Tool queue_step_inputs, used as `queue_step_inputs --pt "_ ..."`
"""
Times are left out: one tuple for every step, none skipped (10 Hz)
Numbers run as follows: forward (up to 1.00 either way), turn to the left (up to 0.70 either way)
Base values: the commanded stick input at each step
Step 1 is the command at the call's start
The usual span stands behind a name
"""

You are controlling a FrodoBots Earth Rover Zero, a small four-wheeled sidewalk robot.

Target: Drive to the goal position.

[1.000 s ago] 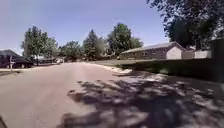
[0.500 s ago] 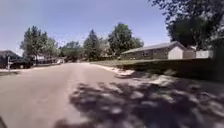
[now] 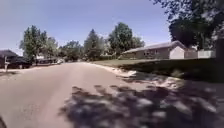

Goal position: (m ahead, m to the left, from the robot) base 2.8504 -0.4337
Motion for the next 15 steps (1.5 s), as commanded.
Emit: queue_step_inputs --pt "0.70 0.00" --pt "0.70 0.00" --pt "0.70 0.00" --pt "0.70 0.00" --pt "0.70 0.00" --pt "0.70 0.00" --pt "0.70 0.00" --pt "0.70 0.00" --pt "0.70 0.00" --pt "0.70 0.00" --pt "0.70 0.00" --pt "0.70 0.00" --pt "0.70 0.00" --pt "0.70 0.00" --pt "0.70 0.00"
